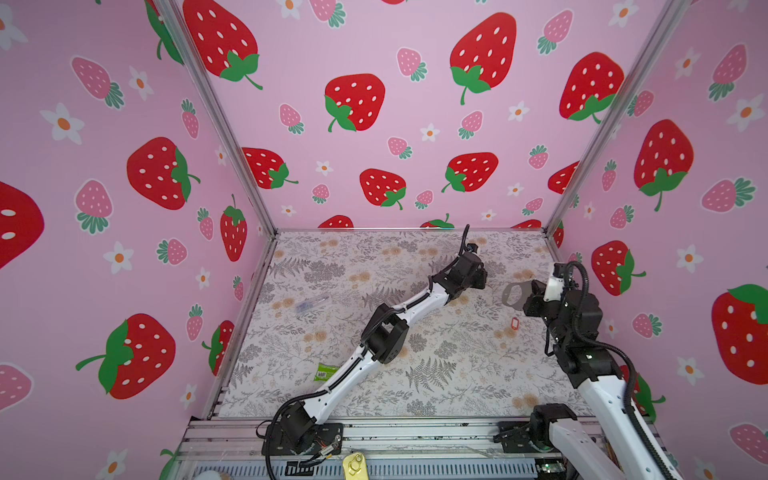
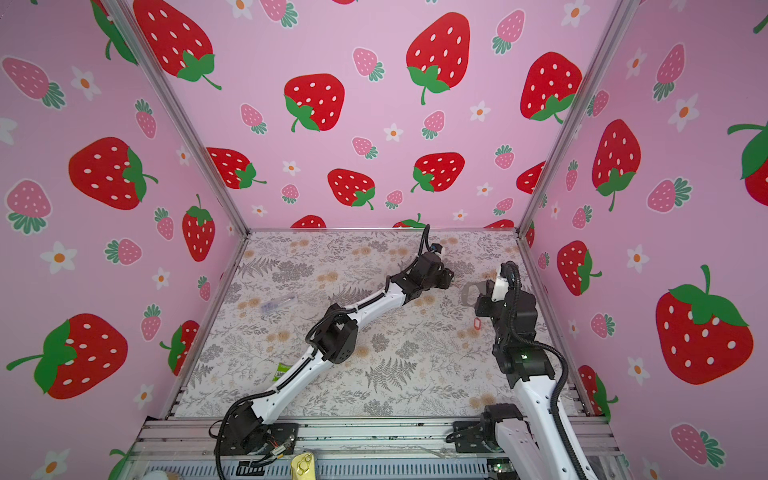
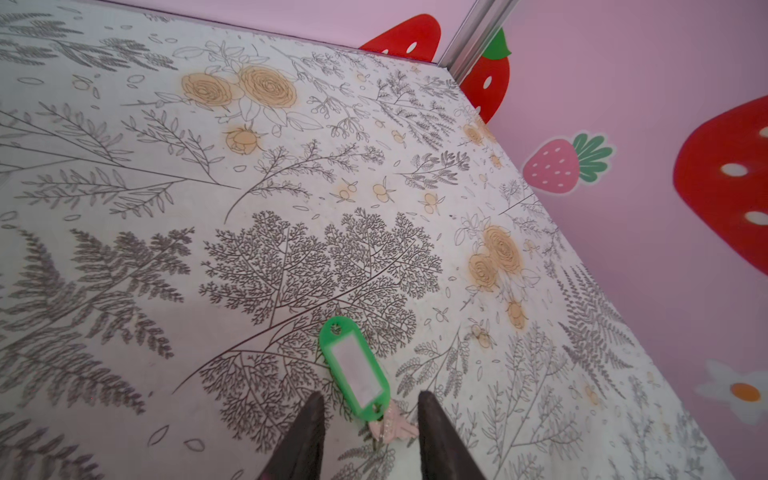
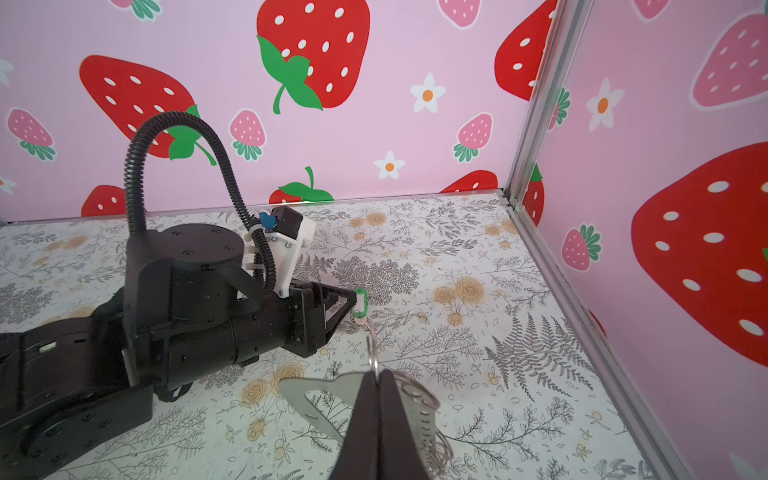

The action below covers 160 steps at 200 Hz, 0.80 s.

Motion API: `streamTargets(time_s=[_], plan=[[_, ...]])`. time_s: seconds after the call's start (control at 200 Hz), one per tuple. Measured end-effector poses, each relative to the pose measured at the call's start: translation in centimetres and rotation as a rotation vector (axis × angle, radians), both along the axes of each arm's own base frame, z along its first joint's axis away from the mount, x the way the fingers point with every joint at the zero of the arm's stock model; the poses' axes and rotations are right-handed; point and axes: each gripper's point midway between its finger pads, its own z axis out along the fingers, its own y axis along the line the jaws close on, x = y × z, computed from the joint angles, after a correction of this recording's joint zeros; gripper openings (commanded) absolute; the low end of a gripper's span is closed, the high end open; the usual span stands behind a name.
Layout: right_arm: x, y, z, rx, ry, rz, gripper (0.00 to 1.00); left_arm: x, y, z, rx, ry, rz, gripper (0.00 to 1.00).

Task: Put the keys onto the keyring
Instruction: 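Lower the left gripper over the green-tagged key while the right gripper holds the plate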

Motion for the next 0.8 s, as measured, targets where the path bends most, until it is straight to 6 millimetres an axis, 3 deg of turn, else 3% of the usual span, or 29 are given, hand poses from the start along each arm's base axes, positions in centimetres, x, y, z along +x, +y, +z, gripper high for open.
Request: streamTargets(time_s=[0.19, 0.28, 0.36, 0.45, 0.665, 0.8], plan=[[1.9, 0.1, -0.3, -0.006, -0.012, -0.013, 0.00, -0.5, -0.1, 0.1, -0.051, 0.024, -0.034, 0.33], [3.1, 0.1, -1.5, -0.020, 0.015, -0.018, 0.00, -1.4, 1.5, -1.0, -0.037, 0.060, -0.041, 0.33], [4.4, 0.1, -2.4, -0.047, 0.044, -0.023, 0.00, -1.9, 3.6, -0.6, -0.022, 0.070, -0.034, 0.34], [5.9, 0.0, -2.6, -0.087, 0.053, -0.030, 0.00, -1.6, 5.5, 1.7, -0.038, 0.049, -0.033, 0.34], [10.4, -0.7, -1.3, -0.148, 0.019, -0.054, 0.00, -1.6, 10.1, 10.5, -0.098, -0.089, -0.040, 0.35], [14.1, -0.7, -1.6, -0.204, 0.023, -0.053, 0.00, -2.8, 11.9, 13.5, -0.086, -0.162, -0.075, 0.36]])
